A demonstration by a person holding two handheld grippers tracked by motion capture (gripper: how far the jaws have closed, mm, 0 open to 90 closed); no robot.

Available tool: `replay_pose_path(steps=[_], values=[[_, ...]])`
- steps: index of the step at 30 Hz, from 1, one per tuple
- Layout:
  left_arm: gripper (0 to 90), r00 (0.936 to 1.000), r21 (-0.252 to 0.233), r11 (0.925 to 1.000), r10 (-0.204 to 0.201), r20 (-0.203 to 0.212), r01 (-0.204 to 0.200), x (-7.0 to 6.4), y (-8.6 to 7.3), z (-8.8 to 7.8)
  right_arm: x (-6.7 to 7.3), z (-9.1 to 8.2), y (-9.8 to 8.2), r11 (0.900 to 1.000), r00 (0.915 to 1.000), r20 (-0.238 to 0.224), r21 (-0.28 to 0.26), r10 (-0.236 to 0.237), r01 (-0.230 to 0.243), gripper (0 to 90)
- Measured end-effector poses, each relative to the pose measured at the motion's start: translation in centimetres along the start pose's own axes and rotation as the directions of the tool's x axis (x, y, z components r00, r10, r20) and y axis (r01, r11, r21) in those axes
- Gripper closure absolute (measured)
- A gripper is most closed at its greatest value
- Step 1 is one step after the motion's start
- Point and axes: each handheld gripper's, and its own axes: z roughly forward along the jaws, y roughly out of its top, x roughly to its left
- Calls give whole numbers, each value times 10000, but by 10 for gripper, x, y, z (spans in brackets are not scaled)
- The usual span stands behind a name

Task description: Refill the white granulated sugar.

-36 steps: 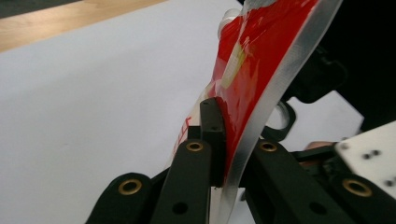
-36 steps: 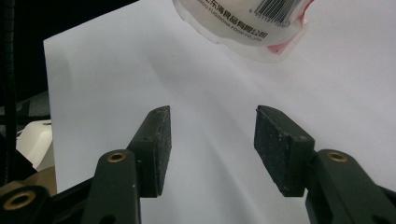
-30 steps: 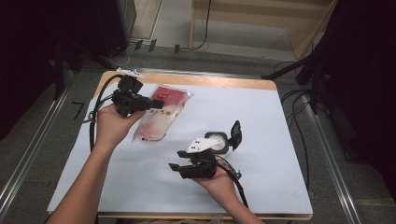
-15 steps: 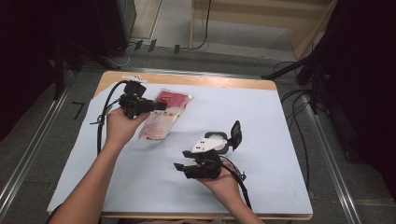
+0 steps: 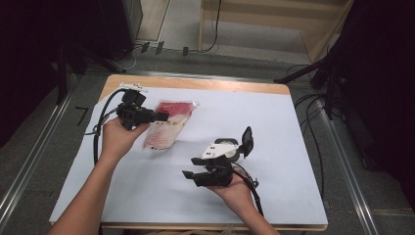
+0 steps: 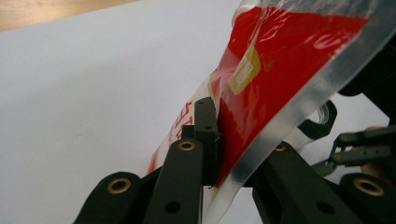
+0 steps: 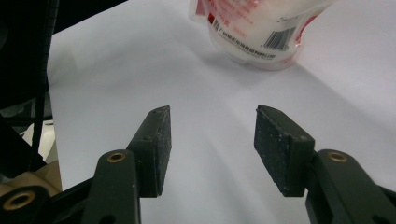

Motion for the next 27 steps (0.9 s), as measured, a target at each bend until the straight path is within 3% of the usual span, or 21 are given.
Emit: replay_pose_path(steps=[4, 12, 16, 21, 27], values=[[829, 9994, -128, 9995, -291, 166, 293, 4, -9, -7, -2, -2, 2, 10000, 10000, -45, -28, -13, 13, 465], [788, 9987, -296, 9986, -439, 261, 446, 8, -21, -20, -1, -8, 5, 9999, 9998, -101, -28, -157, 157, 465], [732, 9965, -368, 9968, -699, 453, 716, 13, -32, -26, 1, -13, 9, 9997, 9997, -186, -134, -187, 184, 461], [656, 9958, -396, 9954, -857, 329, 870, 16, -39, -31, 0, -15, 8, 9992, 9992, 5, 50, -408, 408, 456], [576, 9974, -394, 9970, -652, 296, 663, 17, -47, -32, -3, -22, 7, 9994, 9994, 109, 77, -324, 323, 456]])
